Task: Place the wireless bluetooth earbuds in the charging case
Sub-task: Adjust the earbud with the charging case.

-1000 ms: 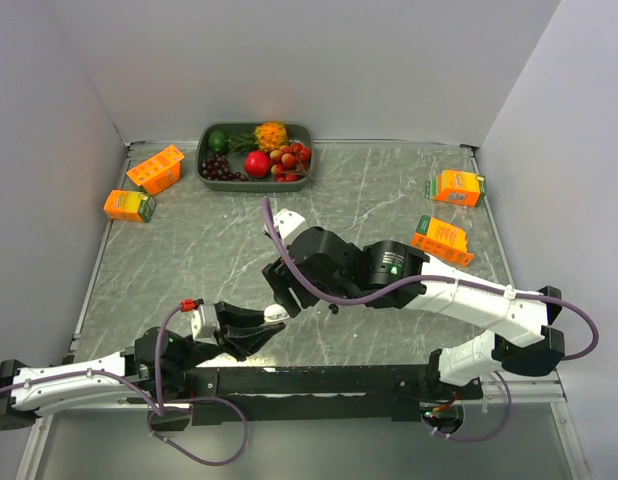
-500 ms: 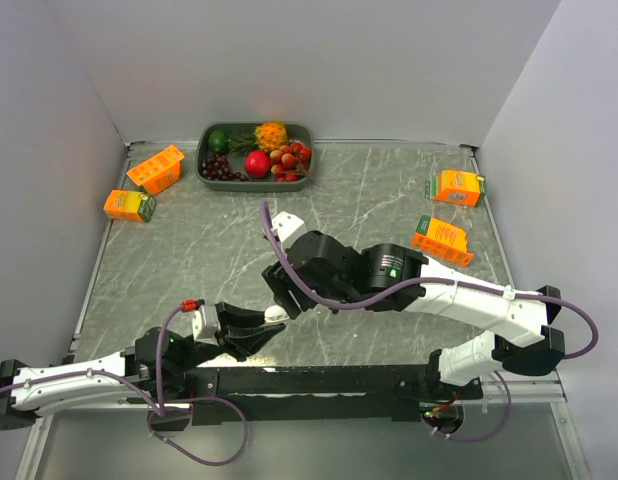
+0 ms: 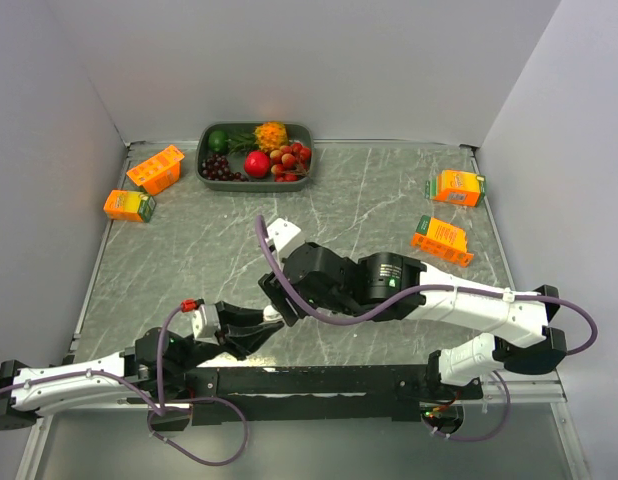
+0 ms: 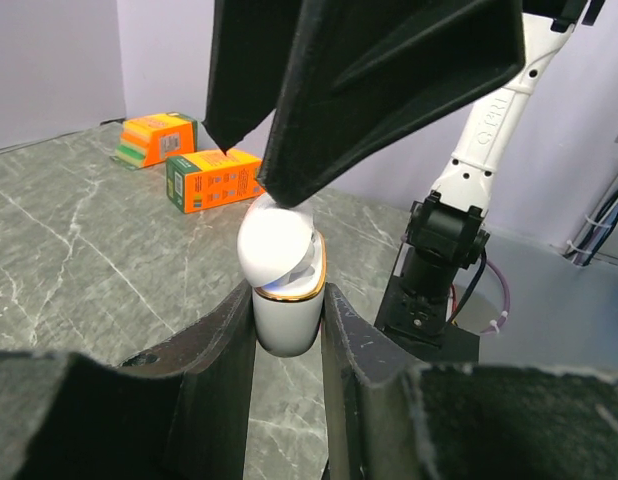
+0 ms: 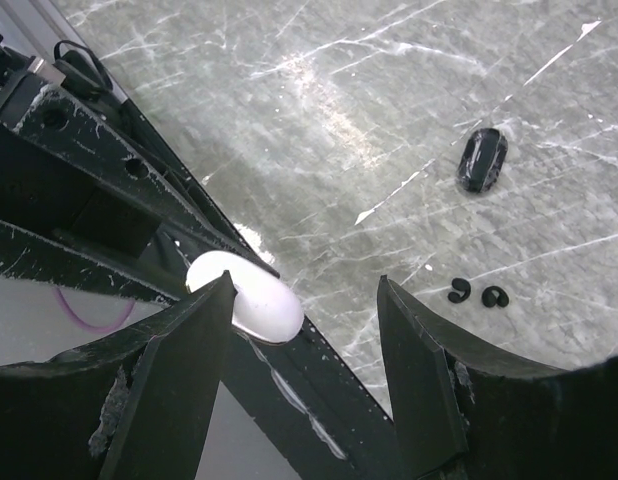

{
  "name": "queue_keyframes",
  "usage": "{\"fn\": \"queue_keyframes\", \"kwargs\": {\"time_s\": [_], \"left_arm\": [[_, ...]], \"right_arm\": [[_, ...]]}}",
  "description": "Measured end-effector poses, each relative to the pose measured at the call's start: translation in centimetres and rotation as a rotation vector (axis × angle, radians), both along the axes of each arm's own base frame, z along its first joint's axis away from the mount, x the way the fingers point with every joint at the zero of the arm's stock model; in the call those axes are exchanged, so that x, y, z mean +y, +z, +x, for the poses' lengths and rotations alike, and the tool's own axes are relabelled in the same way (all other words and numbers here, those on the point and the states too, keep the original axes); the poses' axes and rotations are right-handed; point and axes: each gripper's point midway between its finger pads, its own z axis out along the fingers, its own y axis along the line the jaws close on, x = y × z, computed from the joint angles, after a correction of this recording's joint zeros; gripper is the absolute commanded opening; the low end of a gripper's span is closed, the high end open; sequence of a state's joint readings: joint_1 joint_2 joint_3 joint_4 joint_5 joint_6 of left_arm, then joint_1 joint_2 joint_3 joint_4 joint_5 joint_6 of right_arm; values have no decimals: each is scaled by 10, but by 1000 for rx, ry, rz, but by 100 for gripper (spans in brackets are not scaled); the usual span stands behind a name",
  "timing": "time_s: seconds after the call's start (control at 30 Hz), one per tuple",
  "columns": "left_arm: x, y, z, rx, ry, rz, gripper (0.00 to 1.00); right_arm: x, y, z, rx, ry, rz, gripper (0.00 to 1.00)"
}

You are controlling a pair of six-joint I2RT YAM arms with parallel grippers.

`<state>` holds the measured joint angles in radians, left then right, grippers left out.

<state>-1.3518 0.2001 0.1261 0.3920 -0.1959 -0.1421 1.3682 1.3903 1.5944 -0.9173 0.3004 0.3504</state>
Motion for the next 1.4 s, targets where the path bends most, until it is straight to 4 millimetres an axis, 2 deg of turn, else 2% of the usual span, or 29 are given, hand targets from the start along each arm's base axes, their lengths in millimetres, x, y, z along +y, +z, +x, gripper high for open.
{"fn": "queue_keyframes", "kwargs": {"time_s": [0.13,0.3,0.57,1.1,1.4], "left_arm": [[2,0,2,1,13,-2,1],[7,13,5,-4,32,-56,1],[11,24,3,-11,30,-102,1],[2,13,1,-13,10,-54,1],[0,12,-1,-16,-5,-45,1]], "right_arm": [[0,0,-1,-5,-2,-3,72],[-10,-7,-4,-1,-3,-50,74],[-16,6,-5,-19,8,-15,73],[-8,9,-8,-12,42,13,73],[-10,9,-1,-5,23,16,73]]}}
